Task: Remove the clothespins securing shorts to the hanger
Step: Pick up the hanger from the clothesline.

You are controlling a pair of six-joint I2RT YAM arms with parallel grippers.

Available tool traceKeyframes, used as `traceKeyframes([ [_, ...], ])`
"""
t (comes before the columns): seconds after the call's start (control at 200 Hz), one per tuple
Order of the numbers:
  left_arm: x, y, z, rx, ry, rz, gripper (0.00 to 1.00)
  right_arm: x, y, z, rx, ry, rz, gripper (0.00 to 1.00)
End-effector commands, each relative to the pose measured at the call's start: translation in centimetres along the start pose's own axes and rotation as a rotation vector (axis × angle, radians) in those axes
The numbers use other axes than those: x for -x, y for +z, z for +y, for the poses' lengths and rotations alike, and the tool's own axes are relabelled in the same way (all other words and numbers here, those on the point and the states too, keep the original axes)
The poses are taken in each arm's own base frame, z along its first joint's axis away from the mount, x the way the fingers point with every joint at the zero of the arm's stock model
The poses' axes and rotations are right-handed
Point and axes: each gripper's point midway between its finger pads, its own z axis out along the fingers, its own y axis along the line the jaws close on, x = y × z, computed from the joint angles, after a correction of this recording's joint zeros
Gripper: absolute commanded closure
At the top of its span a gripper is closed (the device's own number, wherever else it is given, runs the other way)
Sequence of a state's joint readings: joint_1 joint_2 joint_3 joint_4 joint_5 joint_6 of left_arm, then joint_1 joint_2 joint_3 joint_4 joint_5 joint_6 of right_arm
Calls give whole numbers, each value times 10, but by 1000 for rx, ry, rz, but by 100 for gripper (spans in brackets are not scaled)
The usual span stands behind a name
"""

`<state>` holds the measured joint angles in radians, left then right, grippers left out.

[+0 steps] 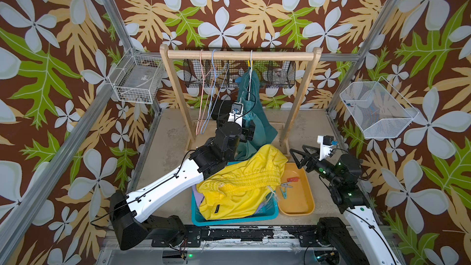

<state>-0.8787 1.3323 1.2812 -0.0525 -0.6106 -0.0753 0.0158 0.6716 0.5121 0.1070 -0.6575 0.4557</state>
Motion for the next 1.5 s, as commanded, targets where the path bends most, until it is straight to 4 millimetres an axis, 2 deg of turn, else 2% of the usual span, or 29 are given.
traceKeyframes([
  [0.0, 4, 0, -16, -92, -33, -17, 14, 3, 2, 3, 22, -12, -14, 0],
  [0.08, 1, 5, -23, -108, -28, -4, 20, 2, 4, 2, 28, -2, -9, 0],
  [0.185, 1, 10, -26, -109, -27, -2, 22, 1, 4, 2, 29, -6, -7, 0],
  [0.27, 3, 13, -29, -114, -27, -7, 29, 2, 4, 1, 24, -8, -6, 0],
  [0.345, 5, 14, -31, -115, -25, -8, 42, 3, 4, 2, 26, -11, -6, 0],
  [0.475, 8, 15, -29, -101, -20, -12, 74, 3, 4, 2, 23, -18, -1, 0],
  [0.611, 13, 14, -23, -72, -10, -18, 100, 2, 5, 1, 22, -21, 3, 0],
  [0.841, 31, 5, -12, -35, -23, -52, 100, 1, 8, 0, 33, -13, 6, 0],
  [1.071, 74, -23, 11, -13, -76, -186, 100, 0, 8, 0, 33, -16, 8, 0],
  [1.186, 86, -32, 23, 4, -98, -241, 100, 1, 7, 1, 32, -17, 4, 0],
  [1.321, 84, -37, 24, -21, -94, -258, 100, -2, 5, 1, 29, -19, 10, 0],
  [1.496, 53, -46, 27, -55, -57, -235, 100, -1, 1, 2, 15, -34, 5, 0],
])
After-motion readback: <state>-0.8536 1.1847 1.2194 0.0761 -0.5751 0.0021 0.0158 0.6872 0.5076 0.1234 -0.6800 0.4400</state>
